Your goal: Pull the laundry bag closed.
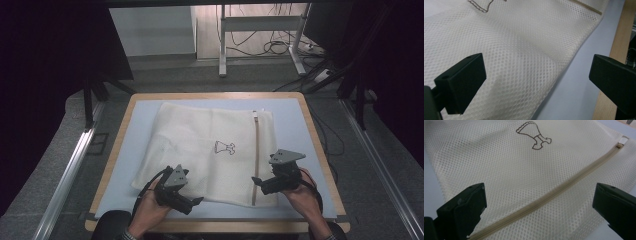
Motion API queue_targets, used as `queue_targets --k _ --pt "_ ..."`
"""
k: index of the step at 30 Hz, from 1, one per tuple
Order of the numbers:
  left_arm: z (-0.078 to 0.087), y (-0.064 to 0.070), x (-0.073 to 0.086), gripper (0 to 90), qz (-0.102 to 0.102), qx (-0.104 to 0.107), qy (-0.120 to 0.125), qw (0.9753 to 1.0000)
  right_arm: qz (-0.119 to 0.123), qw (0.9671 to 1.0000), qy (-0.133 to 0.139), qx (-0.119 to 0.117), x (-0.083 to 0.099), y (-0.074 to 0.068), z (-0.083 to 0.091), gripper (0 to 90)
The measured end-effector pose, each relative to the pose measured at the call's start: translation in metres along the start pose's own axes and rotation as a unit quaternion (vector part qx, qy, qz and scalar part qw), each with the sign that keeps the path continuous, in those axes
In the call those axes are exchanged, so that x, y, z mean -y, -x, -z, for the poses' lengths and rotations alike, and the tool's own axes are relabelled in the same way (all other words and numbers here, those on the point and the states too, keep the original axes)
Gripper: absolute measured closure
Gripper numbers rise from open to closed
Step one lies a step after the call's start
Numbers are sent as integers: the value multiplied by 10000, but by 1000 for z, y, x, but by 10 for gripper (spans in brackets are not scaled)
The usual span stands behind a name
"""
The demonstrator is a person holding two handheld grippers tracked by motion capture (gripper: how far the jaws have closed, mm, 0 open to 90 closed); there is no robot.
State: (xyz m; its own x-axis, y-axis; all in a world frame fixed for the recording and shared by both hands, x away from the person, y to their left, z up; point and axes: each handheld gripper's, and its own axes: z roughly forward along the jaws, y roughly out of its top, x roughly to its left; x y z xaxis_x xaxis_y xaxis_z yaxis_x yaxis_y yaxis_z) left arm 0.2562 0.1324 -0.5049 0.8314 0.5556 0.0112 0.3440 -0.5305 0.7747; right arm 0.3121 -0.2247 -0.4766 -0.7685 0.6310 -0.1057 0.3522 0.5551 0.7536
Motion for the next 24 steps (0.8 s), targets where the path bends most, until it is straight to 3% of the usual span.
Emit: queue_targets --k 24 --pt "40 -13 23 8 310 -459 293 9980 65 9995 -76 290 27 -16 35 0"
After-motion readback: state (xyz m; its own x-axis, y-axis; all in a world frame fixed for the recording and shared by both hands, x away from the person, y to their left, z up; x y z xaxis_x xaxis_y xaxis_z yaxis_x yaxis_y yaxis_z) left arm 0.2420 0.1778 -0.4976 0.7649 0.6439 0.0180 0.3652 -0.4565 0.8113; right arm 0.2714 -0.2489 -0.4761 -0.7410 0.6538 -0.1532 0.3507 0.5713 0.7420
